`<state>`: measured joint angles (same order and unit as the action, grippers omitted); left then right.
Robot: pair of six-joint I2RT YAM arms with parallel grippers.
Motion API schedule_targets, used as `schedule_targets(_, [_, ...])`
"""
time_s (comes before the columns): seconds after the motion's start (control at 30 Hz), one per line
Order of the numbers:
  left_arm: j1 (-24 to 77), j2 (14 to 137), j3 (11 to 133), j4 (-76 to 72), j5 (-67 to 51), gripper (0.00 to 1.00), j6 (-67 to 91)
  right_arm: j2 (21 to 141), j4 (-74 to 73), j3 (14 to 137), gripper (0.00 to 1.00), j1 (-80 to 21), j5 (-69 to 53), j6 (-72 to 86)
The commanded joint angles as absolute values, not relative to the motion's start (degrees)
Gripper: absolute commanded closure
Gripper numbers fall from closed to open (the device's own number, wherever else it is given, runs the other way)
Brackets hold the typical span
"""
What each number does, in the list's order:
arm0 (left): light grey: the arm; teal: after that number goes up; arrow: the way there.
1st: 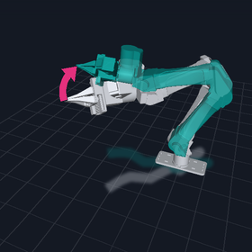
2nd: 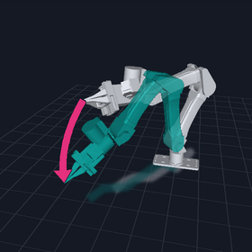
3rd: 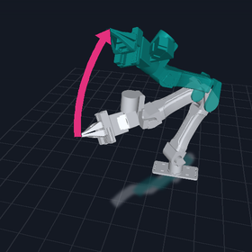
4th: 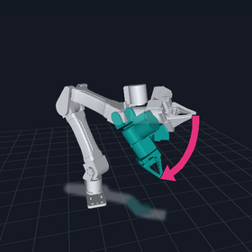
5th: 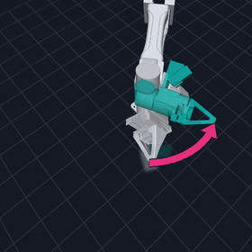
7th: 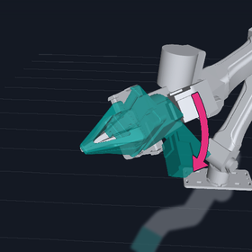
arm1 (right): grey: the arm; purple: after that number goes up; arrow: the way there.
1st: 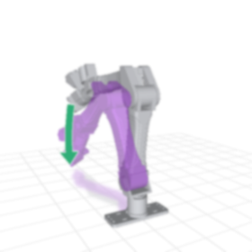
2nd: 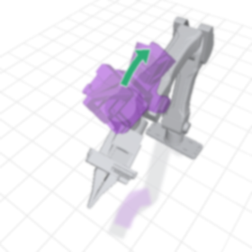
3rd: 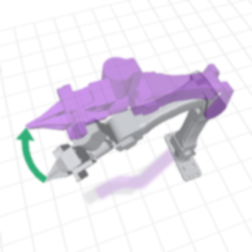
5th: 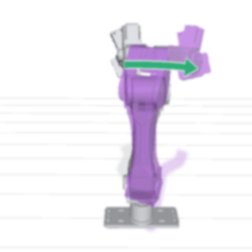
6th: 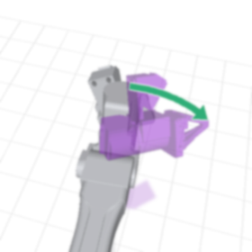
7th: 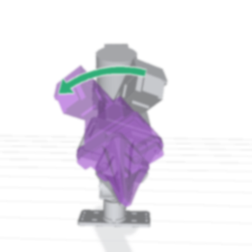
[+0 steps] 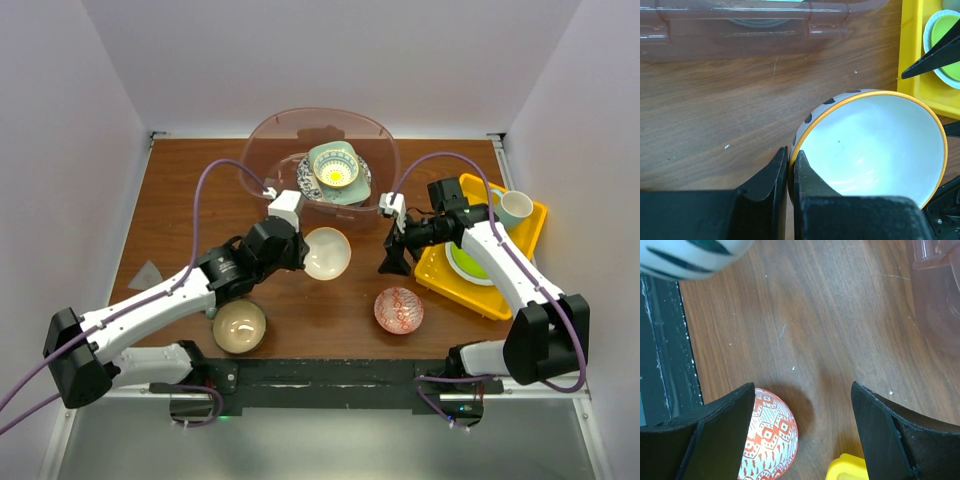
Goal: Place the mixed dishes into the plastic bin
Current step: Place the bowl in the plastic bin.
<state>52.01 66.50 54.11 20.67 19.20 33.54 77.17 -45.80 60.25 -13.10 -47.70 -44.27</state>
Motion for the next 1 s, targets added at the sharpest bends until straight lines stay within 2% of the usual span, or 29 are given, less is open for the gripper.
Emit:
schedule_targets(0.0, [50.28, 64.42, 57.56, 16.61, 16.44, 1.00, 30.41, 75.41, -46.41, 61.87, 0.19, -12.83, -47.81, -46.05])
schedule_targets(0.97, [37.18, 67.15, 69.78, 16.08, 1.06, 1.00, 26.46, 75.32, -48.78, 62.05, 0.18, -12.92, -47.64, -49.57])
